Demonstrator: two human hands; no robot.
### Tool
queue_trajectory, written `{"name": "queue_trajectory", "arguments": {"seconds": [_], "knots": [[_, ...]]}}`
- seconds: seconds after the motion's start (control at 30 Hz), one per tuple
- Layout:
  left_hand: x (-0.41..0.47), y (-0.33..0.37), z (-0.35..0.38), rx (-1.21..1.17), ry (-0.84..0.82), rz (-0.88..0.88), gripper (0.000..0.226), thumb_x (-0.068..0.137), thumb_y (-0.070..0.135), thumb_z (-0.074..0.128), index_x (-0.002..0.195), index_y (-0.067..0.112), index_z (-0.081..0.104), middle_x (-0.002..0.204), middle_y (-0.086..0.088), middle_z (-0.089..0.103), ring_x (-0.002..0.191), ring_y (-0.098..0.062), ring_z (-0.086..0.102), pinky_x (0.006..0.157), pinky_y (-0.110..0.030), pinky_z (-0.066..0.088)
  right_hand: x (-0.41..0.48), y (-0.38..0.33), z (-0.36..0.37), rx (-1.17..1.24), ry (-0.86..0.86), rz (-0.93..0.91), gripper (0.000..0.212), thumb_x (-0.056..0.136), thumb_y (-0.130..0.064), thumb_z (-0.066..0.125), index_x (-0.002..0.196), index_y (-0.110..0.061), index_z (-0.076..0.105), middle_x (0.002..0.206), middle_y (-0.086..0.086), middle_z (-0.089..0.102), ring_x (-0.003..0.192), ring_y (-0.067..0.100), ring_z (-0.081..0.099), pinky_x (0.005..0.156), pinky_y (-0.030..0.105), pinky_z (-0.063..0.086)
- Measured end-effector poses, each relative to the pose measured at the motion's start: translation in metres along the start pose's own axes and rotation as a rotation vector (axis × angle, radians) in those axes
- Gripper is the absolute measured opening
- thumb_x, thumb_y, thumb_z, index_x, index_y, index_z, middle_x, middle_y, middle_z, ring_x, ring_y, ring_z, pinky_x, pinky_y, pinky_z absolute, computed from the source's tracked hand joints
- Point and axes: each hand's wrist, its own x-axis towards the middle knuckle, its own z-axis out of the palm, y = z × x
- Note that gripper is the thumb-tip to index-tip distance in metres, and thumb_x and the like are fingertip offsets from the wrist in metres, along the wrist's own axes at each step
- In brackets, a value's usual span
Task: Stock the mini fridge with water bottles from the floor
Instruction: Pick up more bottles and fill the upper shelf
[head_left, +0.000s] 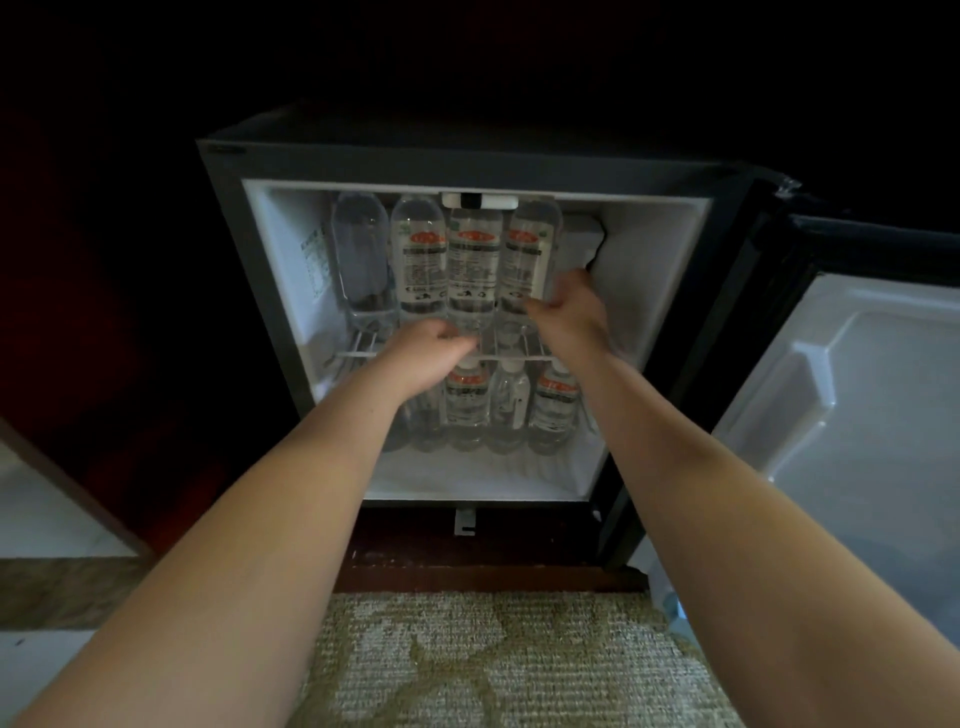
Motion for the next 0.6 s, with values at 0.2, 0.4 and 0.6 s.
{"name": "queue_trajectory", "arguments": {"seconds": [0.2,0.4,0.6], "knots": [[-0.039,0.002,-0.021,0.034,0.038,-0.037,0.014,0.093,0.028,0.054,0.09,0.016,0.061,0.091,-0.007,0.056,0.08,-0.019,0.053,0.076,-0.031,0.042,-0.056,-0.019,-0.004,-0.205,-0.241,-0.024,0.012,0.09,-0.025,0.057,0.098,-0.017,0.062,0.083,-0.003,0.06,0.077,0.016,0.06,0.062,0.025,0.044],[-0.106,-0.008,-0.05,-0.004,0.071,-0.122,0.013,0.093,0.026,0.053,0.089,0.015,0.057,0.083,-0.007,0.053,0.074,-0.02,0.05,0.072,-0.029,0.04,-0.121,-0.054,-0.022,-0.265,-0.605,0.013,0.031,0.093,-0.03,0.057,0.113,-0.006,0.06,0.092,0.003,0.062,0.078,0.014,0.057,0.056,0.021,0.04],[-0.19,-0.026,-0.076,-0.011,0.055,-0.196,0.026,0.094,0.031,0.053,0.108,0.01,0.059,0.105,-0.006,0.054,0.093,-0.02,0.054,0.082,-0.033,0.042,-0.202,-0.1,-0.03,-0.273,-0.693,0.003,0.025,0.092,-0.03,0.059,0.108,-0.011,0.062,0.097,0.009,0.066,0.076,0.017,0.059,0.062,0.027,0.043]]}}
